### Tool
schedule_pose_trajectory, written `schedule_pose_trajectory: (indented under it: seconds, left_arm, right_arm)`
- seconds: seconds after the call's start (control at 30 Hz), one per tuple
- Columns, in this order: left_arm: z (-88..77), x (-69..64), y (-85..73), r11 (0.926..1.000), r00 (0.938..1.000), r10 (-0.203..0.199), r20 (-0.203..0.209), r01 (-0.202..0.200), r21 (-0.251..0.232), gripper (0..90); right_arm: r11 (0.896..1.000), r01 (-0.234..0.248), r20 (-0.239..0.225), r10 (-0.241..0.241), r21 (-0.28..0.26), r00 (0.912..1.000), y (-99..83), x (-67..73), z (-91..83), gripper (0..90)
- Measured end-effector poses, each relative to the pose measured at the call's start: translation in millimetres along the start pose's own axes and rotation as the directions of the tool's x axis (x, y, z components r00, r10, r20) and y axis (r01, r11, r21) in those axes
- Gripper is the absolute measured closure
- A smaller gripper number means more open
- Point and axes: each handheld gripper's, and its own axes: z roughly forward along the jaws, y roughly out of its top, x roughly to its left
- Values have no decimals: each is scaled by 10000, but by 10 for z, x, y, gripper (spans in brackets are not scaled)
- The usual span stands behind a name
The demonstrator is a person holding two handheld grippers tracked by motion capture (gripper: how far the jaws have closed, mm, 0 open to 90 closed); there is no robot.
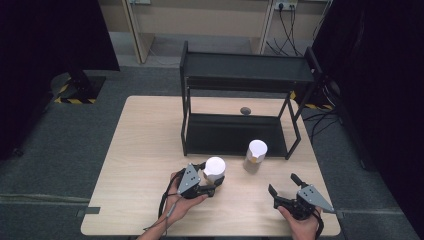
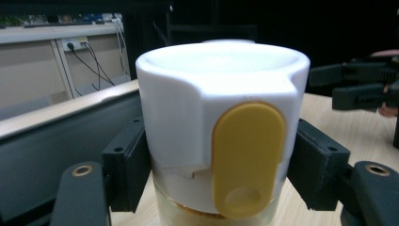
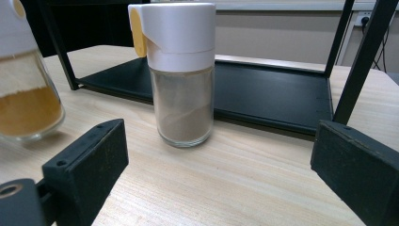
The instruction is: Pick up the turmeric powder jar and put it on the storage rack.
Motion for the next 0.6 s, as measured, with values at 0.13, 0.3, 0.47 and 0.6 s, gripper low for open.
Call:
schedule_pose_trajectory:
  seconds: [0.13, 0.3, 0.47, 0.6]
  left_arm:
    - [-19, -11, 80, 9999, 9999, 123, -92, -124, -99, 302]
    - [-53, -23, 181, 9994, 9995, 154, -277, -163, -314, 302]
    - [-85, -31, 310, 9984, 9988, 244, -424, -266, -504, 302]
    - [-97, -36, 408, 9971, 9979, 270, -581, -310, -688, 303]
  right_arm:
    - [10000, -28, -2, 28, 1, 10000, 0, -3, 0, 47]
    - [10000, -40, 6, 40, 1, 10000, 0, -4, 0, 47]
    - [10000, -38, 14, 38, 3, 10000, 0, -1, 1, 47]
    - [10000, -49, 19, 49, 13, 10000, 2, -2, 1, 47]
